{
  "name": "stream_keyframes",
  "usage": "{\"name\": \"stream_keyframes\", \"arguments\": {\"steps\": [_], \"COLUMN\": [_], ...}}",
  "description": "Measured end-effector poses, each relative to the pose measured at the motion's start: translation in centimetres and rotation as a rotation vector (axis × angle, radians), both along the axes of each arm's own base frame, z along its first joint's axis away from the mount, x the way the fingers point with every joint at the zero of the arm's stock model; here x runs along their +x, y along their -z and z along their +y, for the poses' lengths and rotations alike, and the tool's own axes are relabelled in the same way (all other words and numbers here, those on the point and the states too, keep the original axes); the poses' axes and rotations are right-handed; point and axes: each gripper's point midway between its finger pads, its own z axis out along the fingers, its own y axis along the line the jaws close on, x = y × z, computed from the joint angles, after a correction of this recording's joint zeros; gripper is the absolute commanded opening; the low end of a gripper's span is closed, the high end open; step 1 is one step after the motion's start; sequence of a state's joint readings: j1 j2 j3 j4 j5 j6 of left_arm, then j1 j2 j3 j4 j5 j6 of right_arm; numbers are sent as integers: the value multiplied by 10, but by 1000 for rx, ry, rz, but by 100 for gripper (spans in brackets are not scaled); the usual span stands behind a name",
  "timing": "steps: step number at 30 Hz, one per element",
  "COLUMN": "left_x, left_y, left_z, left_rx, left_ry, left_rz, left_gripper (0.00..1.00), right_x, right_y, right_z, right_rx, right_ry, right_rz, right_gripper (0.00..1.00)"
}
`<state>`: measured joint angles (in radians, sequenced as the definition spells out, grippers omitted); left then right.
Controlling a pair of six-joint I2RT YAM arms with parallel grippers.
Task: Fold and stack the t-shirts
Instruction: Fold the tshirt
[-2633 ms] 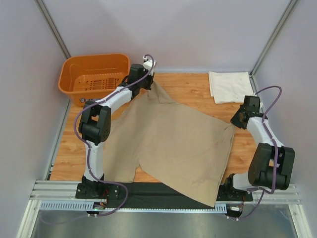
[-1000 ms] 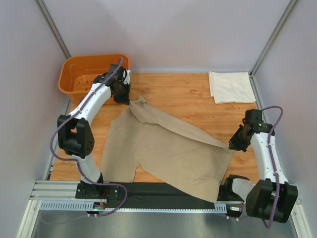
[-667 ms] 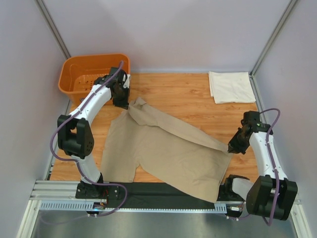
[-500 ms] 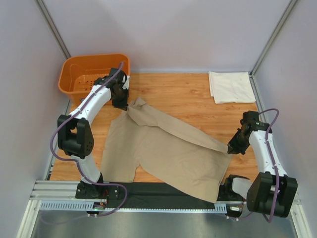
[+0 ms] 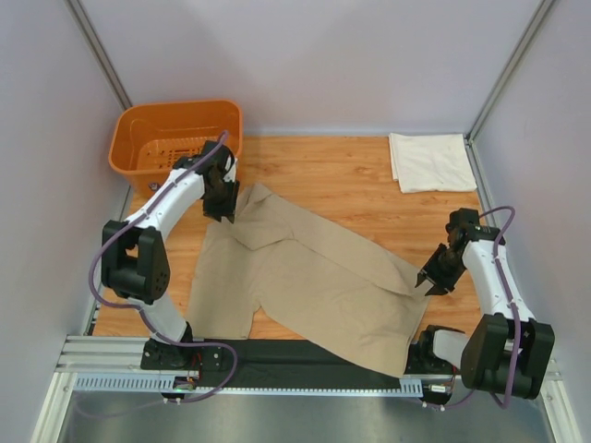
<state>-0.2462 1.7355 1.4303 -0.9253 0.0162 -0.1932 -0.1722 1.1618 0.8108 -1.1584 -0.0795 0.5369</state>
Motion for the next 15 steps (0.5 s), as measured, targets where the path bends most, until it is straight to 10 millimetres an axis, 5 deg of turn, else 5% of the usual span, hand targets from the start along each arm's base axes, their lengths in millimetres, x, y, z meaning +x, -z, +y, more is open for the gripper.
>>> {"name": "stream_keyframes", "arguments": {"steps": [2, 5, 9, 12, 15], "left_x": [-10, -10, 19, 62, 98], "left_y": [-11, -47, -84, -83, -56], "left_z": [5, 4, -12, -32, -55], "left_rx": [4, -30, -108, -97, -56], "left_ry": [-6, -7, 21, 73, 121], "left_rz": [-24, -151, -349, -419, -440], "left_gripper": [59, 58, 50, 49, 49], "right_x": [-2, 1, 24, 40, 47], "right_y": [-2, -7, -15, -11, -1], "right_z": [2, 2, -2, -5, -9], "right_rx": [11, 10, -7, -6, -7], "right_ry": [-7, -16, -20, -5, 37], "right_rz": [1, -28, -98, -107, -77], "right_gripper": [62, 72, 72, 65, 55]}}
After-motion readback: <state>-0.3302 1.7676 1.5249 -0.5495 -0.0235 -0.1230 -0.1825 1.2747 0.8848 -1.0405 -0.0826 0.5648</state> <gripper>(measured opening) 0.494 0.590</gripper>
